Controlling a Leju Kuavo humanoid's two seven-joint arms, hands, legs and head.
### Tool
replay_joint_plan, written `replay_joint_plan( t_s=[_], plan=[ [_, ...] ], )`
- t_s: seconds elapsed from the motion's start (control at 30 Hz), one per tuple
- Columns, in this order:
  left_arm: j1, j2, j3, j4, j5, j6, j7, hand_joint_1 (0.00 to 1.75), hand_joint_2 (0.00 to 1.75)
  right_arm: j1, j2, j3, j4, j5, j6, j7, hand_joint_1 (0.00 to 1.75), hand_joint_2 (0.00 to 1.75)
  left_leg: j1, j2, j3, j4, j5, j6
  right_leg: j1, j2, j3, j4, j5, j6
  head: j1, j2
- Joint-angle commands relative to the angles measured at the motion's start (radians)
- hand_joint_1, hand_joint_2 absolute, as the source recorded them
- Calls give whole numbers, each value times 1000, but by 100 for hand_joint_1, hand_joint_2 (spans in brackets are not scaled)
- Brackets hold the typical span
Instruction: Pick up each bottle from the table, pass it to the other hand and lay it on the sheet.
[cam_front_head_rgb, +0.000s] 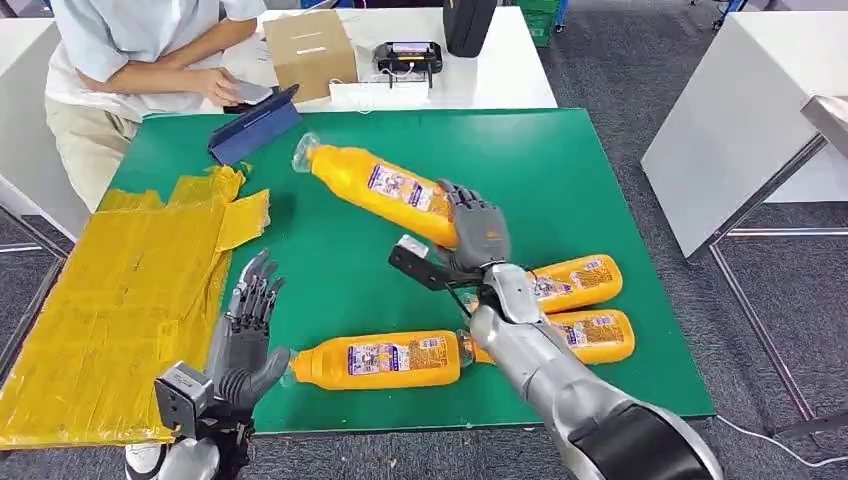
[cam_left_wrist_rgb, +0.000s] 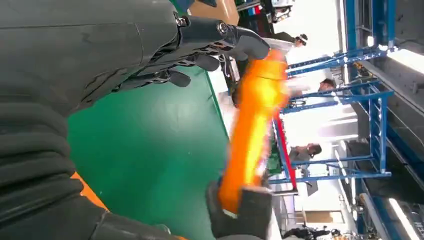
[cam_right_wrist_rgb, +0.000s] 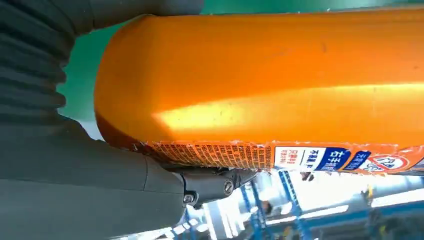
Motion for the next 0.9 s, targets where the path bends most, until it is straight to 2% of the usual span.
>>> replay_joint_plan(
  t_s=[0.03,0.1,0.13,0.4,0.67,0.8,0.9],
  plan=[
    [54,-20,48,-39,-24,21,11,0,175,292,13,-111,-514,-253,228,-157,175,175,2,-2,5,0,-3,-2,2,3,6,-2,-3,-2,0,0],
    [66,-16,54,-58,-28,26,9,0,175,351,2,-23,-586,-284,322,-163,175,175,3,-3,5,0,-4,-2,2,3,7,-2,-3,-2,0,0],
    [75,-14,58,-70,-28,29,9,0,175,384,6,12,-612,-292,327,-165,175,175,2,-2,3,0,-3,-2,2,3,4,-1,-3,-2,0,0],
    [74,-15,58,-68,-28,31,9,0,175,370,-1,16,-600,-302,324,-162,175,175,1,-1,-2,0,-3,-2,1,2,-3,-1,-2,-1,0,0],
    [74,-15,58,-68,-28,31,9,0,175,370,-1,16,-600,-302,324,-162,175,175,1,-1,-1,0,-3,-3,1,3,-1,-1,-2,-2,0,0],
    [81,-8,61,-71,-29,38,8,0,175,429,-8,111,-655,-335,406,-216,175,175,1,-1,-1,-1,-3,-2,1,2,-1,-1,-2,-1,0,0],
    [91,-11,75,-67,-18,44,2,0,175,447,-25,212,-691,-305,417,-217,175,175,2,-1,2,0,-5,-3,2,5,2,-1,-4,-2,0,0]
  ],
)
